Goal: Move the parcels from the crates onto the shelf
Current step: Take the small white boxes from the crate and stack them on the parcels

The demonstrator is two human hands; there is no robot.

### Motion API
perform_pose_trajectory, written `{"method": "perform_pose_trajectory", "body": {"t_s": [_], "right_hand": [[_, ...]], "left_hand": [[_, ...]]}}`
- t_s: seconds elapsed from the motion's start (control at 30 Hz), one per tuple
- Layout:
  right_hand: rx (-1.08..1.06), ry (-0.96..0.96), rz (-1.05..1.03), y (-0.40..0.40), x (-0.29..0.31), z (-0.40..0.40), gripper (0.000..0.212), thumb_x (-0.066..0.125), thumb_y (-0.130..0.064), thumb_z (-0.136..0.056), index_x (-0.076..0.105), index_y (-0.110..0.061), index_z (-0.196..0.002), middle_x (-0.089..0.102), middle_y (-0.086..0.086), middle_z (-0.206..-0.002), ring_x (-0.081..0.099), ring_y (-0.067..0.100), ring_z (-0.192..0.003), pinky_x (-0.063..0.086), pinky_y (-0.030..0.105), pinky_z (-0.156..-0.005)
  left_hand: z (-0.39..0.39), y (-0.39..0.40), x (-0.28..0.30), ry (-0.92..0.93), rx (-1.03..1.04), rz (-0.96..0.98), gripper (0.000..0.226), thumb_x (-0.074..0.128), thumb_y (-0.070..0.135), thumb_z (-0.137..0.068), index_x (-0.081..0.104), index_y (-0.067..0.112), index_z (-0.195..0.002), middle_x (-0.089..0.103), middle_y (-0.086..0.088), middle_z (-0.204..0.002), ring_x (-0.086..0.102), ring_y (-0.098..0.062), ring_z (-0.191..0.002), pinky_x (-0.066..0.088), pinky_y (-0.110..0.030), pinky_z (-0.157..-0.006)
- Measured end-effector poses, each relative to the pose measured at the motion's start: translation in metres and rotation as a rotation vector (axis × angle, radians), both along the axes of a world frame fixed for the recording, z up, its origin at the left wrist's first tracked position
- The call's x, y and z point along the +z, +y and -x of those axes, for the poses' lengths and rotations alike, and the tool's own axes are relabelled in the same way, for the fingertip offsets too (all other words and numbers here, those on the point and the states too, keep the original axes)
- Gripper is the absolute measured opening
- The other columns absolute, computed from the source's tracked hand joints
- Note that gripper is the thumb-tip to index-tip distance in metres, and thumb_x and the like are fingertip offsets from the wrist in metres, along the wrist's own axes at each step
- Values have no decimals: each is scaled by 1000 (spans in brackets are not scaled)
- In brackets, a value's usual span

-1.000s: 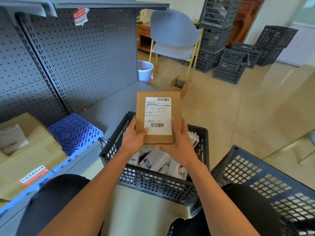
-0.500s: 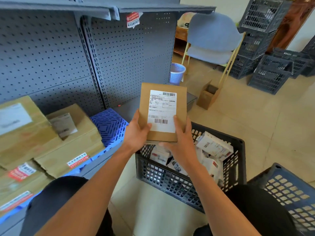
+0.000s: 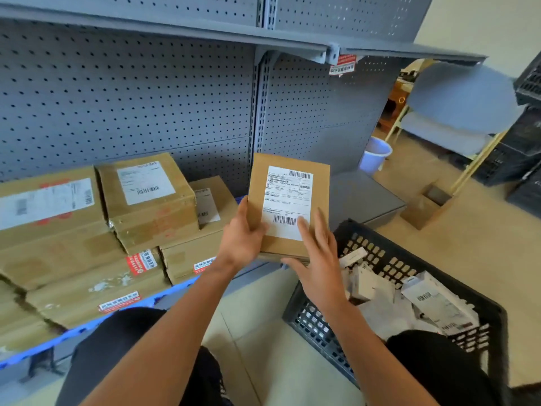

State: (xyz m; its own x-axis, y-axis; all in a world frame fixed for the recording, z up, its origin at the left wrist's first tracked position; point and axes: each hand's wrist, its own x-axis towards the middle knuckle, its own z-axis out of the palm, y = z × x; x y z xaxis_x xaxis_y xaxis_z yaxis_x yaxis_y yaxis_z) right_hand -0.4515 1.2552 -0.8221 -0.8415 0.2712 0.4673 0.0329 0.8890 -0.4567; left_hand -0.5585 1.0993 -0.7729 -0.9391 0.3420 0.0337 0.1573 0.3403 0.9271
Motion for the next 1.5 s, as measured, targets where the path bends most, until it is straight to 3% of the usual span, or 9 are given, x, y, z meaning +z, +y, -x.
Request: {"method": "perform_pose_trajectory", "body": {"t_s": [0.1, 0.23, 0.37, 0.5, 0.63, 0.8, 0.97, 1.23, 1.5], "right_hand": [[40, 44, 35, -21, -4, 19, 91, 83, -25, -82, 35, -22, -158, 4, -3, -171, 22, 36, -151, 46, 53, -105], [100, 49, 45, -45, 17, 55, 89, 88, -18, -76, 43, -21, -153, 9, -5, -170, 26, 31, -149, 39, 41, -110], [148, 22, -1, -46, 36, 77, 88, 87, -17, -78, 42, -23, -153, 8, -7, -170, 22, 27, -151, 38, 42, -112], [145, -7, 70, -35, 44, 84, 88, 88, -17, -77, 44, -23, -153, 10, -8, -169, 20, 22, -152, 27, 31, -119], [187, -73, 115, -30, 39, 100, 88, 86, -23, -79, 41, -24, -154, 5, -16, -168, 17, 15, -152, 24, 25, -118], [251, -103, 103, -9, 27, 122, 90, 88, -26, -75, 44, -22, -154, 9, -18, -166, 22, 15, -151, 31, 31, -120], [273, -152, 152, 3, 23, 148, 90, 87, -28, -77, 42, -26, -154, 10, -16, -168, 19, 11, -152, 30, 7, -108], [307, -220, 157, 4, 15, 183, 90, 86, -32, -78, 40, -31, -155, 7, -22, -167, 17, 11, -152, 30, 30, -119], [356, -324, 224, 2, 12, 214, 88, 85, -39, -79, 39, -36, -155, 7, -20, -168, 11, 6, -154, 30, 42, -122]], "left_hand": [[9, -22, 6, 9, 40, 8, 61, 60, 12, -95, 38, 27, -150, 63, 14, -120, 62, -14, -110, 46, -23, -93], [21, -48, 13, 7, 184, -56, 69, 57, 18, -99, 24, 24, -159, 59, 6, -138, 58, -20, -122, 46, -32, -104], [28, -51, 24, 27, 265, -112, 67, 51, 16, -102, 19, 20, -160, 61, 7, -111, 57, -18, -93, 41, -25, -80], [32, -49, 25, 71, 236, -50, 73, 54, 22, -101, 14, 22, -162, 66, -6, -127, 63, -25, -100, 47, -32, -86], [39, -59, 21, 112, 206, 41, 64, 57, 26, -102, 27, 25, -159, 69, 3, -101, 66, -27, -94, 52, -39, -88], [57, -70, 7, 120, 156, 89, 57, 55, 34, -103, 36, 21, -156, 66, -1, -129, 63, -18, -114, 50, -30, -97], [74, -68, -1, 331, 97, 231, 46, 52, 32, -103, 50, 24, -148, 54, 4, -148, 55, -21, -132, 48, -39, -106], [107, -79, -9, 565, 163, 495, 41, 54, 29, -101, 56, 26, -142, 64, 6, -132, 49, -23, -127, 43, -48, -100], [125, -98, -27, 530, 209, 747, 64, 38, 65, -95, 51, 27, -145, 46, 6, -153, 32, -18, -145, 23, -54, -115]]}}
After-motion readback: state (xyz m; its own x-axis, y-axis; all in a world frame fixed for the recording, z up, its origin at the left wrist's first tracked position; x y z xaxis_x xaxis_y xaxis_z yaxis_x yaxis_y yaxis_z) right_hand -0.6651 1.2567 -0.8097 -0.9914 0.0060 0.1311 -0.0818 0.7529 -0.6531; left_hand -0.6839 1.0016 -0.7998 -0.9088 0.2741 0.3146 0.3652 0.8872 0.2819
